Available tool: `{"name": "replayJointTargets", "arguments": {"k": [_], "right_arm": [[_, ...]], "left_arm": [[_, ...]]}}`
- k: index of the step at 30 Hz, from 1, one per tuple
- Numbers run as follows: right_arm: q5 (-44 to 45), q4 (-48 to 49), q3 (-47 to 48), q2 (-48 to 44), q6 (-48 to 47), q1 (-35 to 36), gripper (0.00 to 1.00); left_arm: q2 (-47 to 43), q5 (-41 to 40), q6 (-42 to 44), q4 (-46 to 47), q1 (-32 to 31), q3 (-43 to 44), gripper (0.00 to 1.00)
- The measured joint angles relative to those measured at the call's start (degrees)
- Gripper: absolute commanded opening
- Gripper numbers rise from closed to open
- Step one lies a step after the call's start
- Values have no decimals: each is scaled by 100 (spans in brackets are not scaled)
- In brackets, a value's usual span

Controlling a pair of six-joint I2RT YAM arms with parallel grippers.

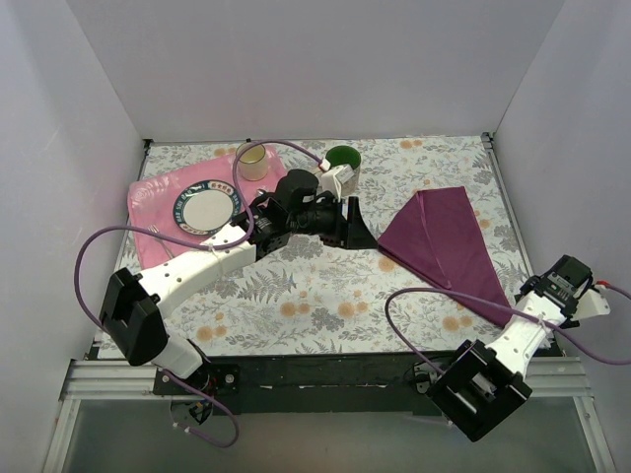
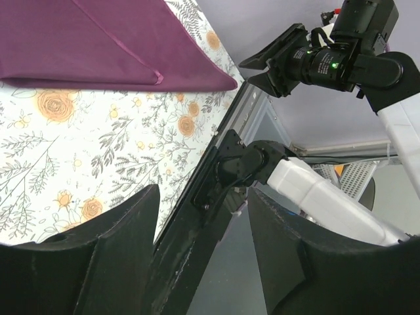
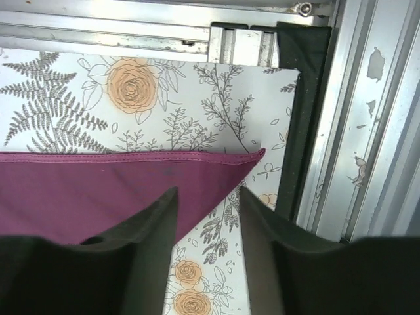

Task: Fold the napkin, place the utensils inside, and roll it up
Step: Fold the napkin

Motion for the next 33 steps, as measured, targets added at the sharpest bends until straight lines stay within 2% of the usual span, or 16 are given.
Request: {"name": "replayJointTargets", "arguments": {"k": [4,5,11,20,26,33], "right_arm": [[-26,-13,-59,31,-11,-234,68],[-37,-9,-59,37,11,-251,69],[-72,48,-192,46,142,-264,57],[-83,284,-918,74,352,-306,59],[-31,566,-951,291,420,-354,64],[90,835,-992,319,389,-481,60]], "left_arm": [[-26,0,24,-66,0,-42,56],[-28,-2,33,-83,0,-42,56],[-33,-2,83,-151,0,-42,56],[-33,-24,127,-188,0,-42,68],[-31,-57,149,-260,0,-11,69],[-31,-149,195,-317,0,105,70]]}}
